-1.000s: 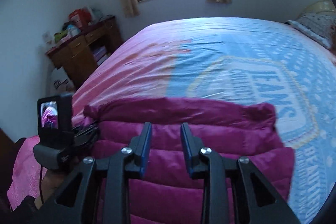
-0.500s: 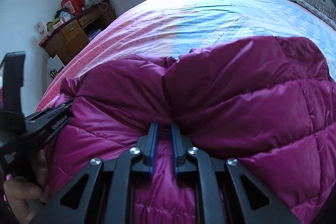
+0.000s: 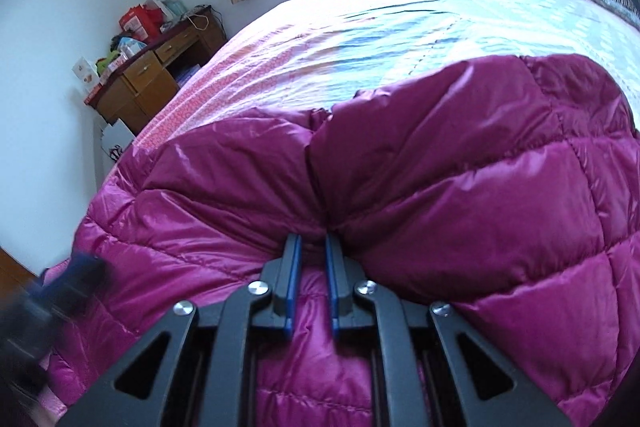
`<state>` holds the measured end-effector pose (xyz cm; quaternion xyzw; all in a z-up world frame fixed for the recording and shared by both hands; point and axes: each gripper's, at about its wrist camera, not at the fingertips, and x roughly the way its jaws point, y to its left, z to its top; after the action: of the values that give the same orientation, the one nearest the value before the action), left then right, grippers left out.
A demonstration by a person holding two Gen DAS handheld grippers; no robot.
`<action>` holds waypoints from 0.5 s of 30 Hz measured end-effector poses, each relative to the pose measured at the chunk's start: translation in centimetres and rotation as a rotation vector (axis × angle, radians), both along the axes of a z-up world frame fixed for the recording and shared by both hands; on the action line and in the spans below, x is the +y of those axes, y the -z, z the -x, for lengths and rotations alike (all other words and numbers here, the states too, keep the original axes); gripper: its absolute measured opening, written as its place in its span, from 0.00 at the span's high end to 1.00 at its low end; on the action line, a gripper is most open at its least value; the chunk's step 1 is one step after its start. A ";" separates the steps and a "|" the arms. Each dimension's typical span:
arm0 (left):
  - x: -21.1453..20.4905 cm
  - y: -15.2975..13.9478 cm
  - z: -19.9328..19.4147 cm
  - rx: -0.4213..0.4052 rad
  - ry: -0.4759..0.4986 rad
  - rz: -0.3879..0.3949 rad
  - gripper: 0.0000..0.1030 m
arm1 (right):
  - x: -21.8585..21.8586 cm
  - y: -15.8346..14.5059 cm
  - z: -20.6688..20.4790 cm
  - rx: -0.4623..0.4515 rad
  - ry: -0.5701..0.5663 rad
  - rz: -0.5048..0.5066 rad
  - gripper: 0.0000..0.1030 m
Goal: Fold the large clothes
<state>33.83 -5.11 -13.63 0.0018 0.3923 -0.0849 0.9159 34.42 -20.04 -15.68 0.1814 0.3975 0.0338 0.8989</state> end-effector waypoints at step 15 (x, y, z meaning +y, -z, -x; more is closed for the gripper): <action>-0.6 2.4 -0.2 -0.044 -0.016 -0.058 0.62 | -6.0 -5.7 6.5 -0.092 0.218 0.091 0.77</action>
<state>34.01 -5.76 -16.06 0.0270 0.3746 -0.0661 0.9245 27.88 -26.04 -9.97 0.1809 0.3348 -0.0738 0.9218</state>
